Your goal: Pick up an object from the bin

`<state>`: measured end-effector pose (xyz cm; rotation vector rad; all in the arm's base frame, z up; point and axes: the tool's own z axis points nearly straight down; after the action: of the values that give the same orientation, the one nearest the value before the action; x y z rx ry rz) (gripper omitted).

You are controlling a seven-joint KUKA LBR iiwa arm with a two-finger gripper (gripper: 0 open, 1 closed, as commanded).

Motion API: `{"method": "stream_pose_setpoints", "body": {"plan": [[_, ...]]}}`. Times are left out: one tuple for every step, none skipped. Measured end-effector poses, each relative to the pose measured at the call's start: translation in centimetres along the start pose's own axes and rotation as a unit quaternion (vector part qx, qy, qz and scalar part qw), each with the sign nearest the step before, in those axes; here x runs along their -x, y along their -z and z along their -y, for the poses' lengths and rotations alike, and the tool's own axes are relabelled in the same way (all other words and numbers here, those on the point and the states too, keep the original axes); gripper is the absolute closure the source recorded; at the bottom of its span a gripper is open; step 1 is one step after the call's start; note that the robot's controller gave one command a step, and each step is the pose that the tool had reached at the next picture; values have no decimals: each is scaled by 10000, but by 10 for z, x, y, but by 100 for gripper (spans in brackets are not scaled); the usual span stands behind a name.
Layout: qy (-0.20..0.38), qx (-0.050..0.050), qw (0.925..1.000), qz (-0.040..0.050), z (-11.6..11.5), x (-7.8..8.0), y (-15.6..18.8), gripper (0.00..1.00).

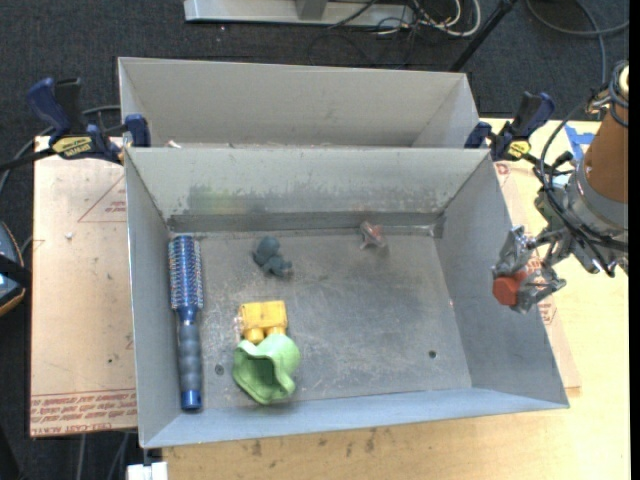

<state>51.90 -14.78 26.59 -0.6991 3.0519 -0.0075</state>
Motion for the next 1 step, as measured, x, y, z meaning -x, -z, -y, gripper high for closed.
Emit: {"method": "stream_pose_setpoints", "body": {"plan": [[-1, 68, 10000, -72, -3, -21, -79, 100]]}}
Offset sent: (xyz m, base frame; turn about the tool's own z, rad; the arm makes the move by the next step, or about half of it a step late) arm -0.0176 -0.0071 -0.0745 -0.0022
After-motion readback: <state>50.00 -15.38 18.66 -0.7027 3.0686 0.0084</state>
